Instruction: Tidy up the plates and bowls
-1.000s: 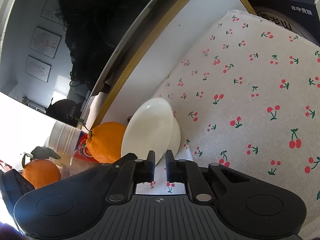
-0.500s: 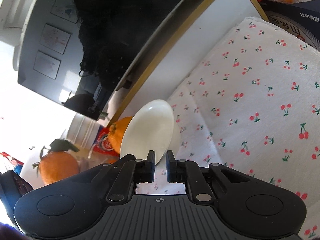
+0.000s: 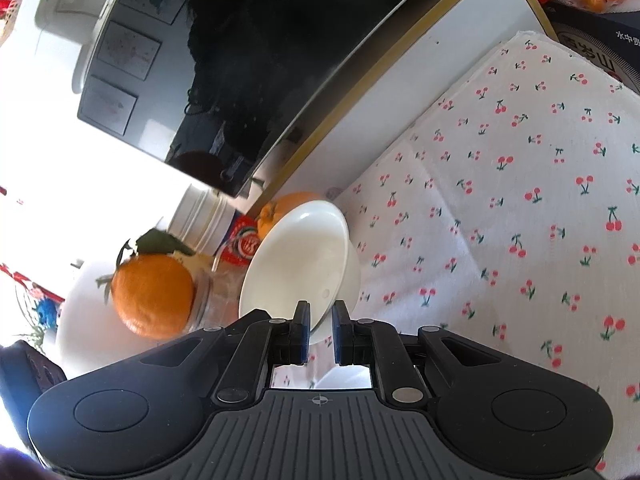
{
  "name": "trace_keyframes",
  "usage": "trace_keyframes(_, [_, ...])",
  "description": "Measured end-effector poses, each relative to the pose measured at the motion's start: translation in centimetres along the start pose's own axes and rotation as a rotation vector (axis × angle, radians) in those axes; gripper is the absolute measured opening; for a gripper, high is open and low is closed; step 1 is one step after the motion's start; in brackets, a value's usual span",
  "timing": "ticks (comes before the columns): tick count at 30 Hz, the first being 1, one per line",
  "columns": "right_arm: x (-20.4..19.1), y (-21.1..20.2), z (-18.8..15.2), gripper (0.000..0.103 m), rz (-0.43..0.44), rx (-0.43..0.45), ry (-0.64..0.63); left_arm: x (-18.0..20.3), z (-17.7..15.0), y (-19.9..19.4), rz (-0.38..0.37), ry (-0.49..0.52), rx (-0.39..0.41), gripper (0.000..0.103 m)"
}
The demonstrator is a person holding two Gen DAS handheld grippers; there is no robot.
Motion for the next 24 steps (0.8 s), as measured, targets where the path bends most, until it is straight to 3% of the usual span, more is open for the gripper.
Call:
trace_keyframes(13, [-2.8, -0.6, -4.6, 0.012, -0.012, -0.100, -0.066, -4.4, -3.8, -3.4, -0.018, -0.089, -0.013, 0.012])
trace_keyframes(24, [-6.7, -0.2, -9.3, 0.013, 0.009, -0.196, -0.177, -9.4, -6.0, -6.7, -0.051, -0.223, -0.013, 0.012])
Point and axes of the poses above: each gripper's, at about its wrist camera, not at the fingertips, and y roughly the way its jaws point, x to its right, z to its top, the point moved 10 cm from there along y, roughly the way its jaws point, and after that the axes turned 12 degrees about z, right-handed, at the moved point
